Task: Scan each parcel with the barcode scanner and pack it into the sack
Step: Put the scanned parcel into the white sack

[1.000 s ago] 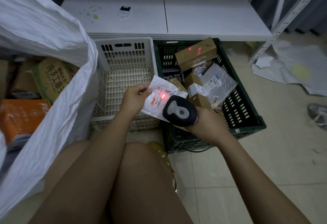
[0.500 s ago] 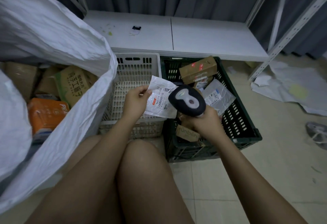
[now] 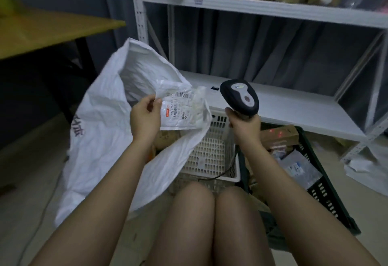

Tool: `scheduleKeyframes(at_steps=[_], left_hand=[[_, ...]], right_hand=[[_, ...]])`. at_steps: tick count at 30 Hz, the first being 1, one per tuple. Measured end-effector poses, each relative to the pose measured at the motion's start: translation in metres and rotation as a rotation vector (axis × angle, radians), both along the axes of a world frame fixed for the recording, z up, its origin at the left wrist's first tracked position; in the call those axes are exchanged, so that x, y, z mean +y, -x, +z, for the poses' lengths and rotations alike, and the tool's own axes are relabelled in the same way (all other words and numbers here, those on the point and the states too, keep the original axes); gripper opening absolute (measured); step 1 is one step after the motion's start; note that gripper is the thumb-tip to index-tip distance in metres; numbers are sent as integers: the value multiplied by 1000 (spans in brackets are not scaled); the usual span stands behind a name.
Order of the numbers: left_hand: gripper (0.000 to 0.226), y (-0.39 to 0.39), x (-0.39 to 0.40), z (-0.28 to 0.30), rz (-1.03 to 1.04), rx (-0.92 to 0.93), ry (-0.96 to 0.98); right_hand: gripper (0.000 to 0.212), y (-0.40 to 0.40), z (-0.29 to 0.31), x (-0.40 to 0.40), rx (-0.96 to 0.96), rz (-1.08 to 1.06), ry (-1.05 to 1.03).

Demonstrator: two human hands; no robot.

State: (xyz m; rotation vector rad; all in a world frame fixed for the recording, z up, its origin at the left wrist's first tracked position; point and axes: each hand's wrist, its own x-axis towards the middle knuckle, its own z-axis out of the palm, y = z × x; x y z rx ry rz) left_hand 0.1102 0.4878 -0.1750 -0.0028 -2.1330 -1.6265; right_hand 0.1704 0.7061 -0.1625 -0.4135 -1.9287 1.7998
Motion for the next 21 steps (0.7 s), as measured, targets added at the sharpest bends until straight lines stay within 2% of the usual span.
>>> scheduleKeyframes(at_steps=[4, 7, 9, 12, 14, 16, 18, 21], left_hand=[[28, 33, -39, -2, 181, -26, 289], [21, 56, -43, -3, 204, -37, 544], [18, 70, -40, -6, 116, -105, 618], [40, 81, -26, -13, -72, -275, 538], [47, 80, -13, -16, -106, -247, 428], [46, 78, -1, -20, -145, -194, 400], [43, 77, 10, -23, -214, -261, 477], [38, 79, 16, -41, -338, -438, 833]], right_hand=[[18, 17, -5, -17, -26, -41, 65], [12, 26, -11, -18, -61, -41, 102], [11, 28, -18, -13, -85, -37, 60], [16, 29, -27, 0, -122, -27, 2], [18, 26, -30, 9, -129, -21, 17], [19, 20, -33, 18, -123, -42, 47], [22, 13, -39, 29, -110, -87, 84], [16, 2, -50, 47, -118, -135, 114]])
